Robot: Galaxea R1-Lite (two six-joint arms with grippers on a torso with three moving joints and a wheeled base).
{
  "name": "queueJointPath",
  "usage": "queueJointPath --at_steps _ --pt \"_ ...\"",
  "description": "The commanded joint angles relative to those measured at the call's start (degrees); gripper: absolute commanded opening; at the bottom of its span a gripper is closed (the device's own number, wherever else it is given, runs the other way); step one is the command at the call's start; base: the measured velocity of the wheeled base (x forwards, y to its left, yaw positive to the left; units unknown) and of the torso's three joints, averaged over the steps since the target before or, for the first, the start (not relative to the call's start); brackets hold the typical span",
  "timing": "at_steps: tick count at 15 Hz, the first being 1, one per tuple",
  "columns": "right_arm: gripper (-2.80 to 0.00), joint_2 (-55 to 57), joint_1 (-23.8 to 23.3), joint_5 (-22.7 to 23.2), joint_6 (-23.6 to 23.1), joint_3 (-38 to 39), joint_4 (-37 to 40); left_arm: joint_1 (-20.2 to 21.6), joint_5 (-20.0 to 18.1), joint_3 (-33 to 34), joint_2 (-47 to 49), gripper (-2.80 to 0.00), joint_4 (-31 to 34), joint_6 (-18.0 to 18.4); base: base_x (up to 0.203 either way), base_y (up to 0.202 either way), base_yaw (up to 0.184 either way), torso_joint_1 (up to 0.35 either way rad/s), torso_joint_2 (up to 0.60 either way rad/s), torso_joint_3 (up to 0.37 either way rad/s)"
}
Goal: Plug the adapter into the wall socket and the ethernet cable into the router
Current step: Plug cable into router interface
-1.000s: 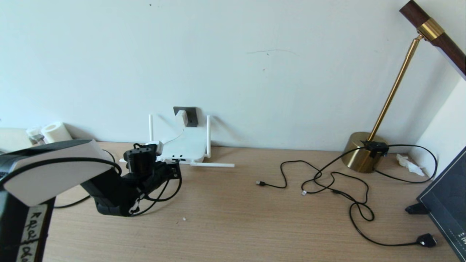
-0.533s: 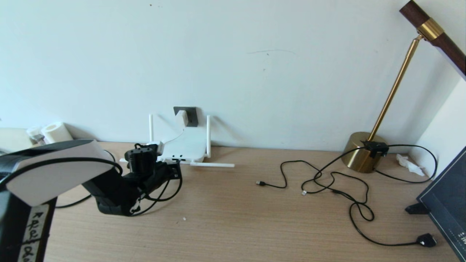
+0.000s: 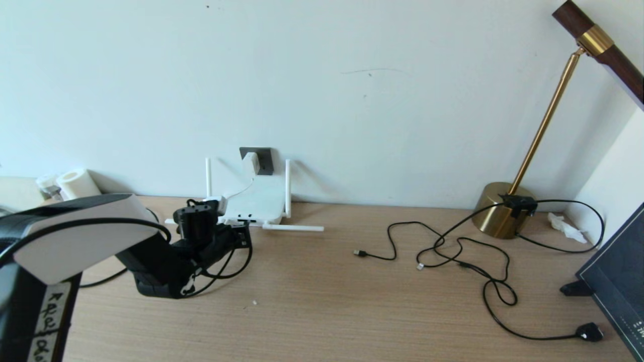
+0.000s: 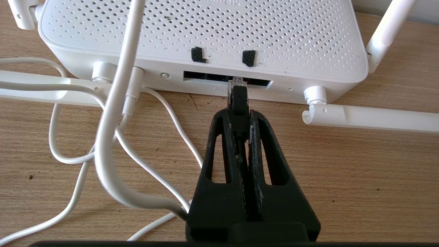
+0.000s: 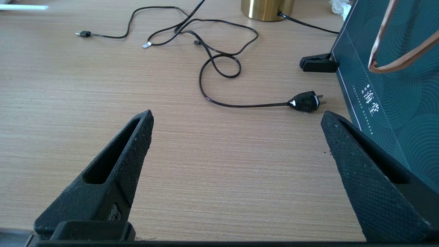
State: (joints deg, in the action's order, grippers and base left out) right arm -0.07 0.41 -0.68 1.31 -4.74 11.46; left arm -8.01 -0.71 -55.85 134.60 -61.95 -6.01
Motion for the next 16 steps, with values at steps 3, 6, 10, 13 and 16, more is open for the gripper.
queueJointPath --at_steps 3,6,10,13,16 --pt "0.00 0.1 0.0 0.0 0.0 0.0 0.1 -0.1 0.0 -0.1 0.1 -2.80 -0.3 -0.1 0.000 0.000 0.000 0.000 0.00 0.000" --pt "0.00 0.1 0.0 0.0 0.0 0.0 0.1 -0.1 0.0 -0.3 0.1 -2.80 -0.3 -0.1 0.000 0.000 0.000 0.000 0.00 0.000" --pt "0.00 0.1 0.0 0.0 0.0 0.0 0.1 -0.3 0.0 -0.6 0.1 -2.80 -0.3 -0.1 0.000 0.000 0.000 0.000 0.00 0.000" --pt "0.00 0.1 0.0 0.0 0.0 0.0 0.1 -0.3 0.0 -0.8 0.1 -2.80 0.2 -0.1 0.000 0.000 0.000 0.000 0.00 0.000" --pt "0.00 0.1 0.0 0.0 0.0 0.0 0.1 -0.3 0.0 -1.5 0.0 -2.80 0.6 0.0 0.000 0.000 0.000 0.000 0.00 0.000"
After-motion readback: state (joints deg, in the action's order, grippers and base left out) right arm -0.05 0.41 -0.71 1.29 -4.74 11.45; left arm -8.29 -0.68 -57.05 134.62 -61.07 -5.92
